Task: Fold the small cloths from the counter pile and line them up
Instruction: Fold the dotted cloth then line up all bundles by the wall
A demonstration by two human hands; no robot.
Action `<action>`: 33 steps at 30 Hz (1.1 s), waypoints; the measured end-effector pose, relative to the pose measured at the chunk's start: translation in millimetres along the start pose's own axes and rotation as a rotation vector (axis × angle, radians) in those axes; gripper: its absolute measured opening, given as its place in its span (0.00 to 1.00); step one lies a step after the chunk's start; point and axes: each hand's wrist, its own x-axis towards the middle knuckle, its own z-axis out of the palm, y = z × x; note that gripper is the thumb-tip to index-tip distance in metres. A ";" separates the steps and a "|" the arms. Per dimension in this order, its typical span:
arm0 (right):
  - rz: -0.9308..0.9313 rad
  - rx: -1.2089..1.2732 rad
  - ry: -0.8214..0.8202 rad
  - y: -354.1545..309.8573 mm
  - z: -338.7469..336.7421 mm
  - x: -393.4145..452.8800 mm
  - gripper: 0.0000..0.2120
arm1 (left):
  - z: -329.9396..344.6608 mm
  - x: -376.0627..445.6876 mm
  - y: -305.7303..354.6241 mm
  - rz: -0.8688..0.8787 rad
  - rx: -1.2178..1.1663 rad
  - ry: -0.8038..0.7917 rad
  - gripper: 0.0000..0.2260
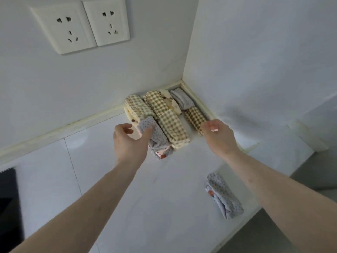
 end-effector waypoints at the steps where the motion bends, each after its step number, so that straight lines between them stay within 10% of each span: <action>1: 0.030 -0.067 -0.022 11.9 -8.3 -2.1 0.08 | -1.7 -12.7 0.5 0.036 -0.005 0.013 0.23; 8: 0.411 -0.374 -0.669 80.4 -41.0 -42.5 0.19 | 27.9 -104.3 -37.3 0.027 0.175 -0.421 0.14; 15: 0.495 0.027 -0.776 80.4 -27.2 -65.5 0.17 | 52.9 -139.7 -74.9 -0.240 0.109 -0.882 0.34; 22: 0.304 0.389 -0.868 -0.7 -32.2 -23.5 0.18 | 29.8 -97.6 -26.8 -0.086 -0.188 -0.646 0.12; 25: 0.216 0.439 -0.629 -28.7 -22.8 7.6 0.13 | 10.2 -60.0 3.5 -0.044 -0.246 -0.562 0.10; 28: 0.066 -0.021 -0.171 -21.1 0.1 55.8 0.08 | -6.9 -6.8 24.5 -0.051 -0.250 -0.435 0.09; 33: 0.102 -0.435 -0.149 3.4 33.1 85.9 0.14 | -12.1 70.0 40.4 -0.114 -0.198 -0.312 0.09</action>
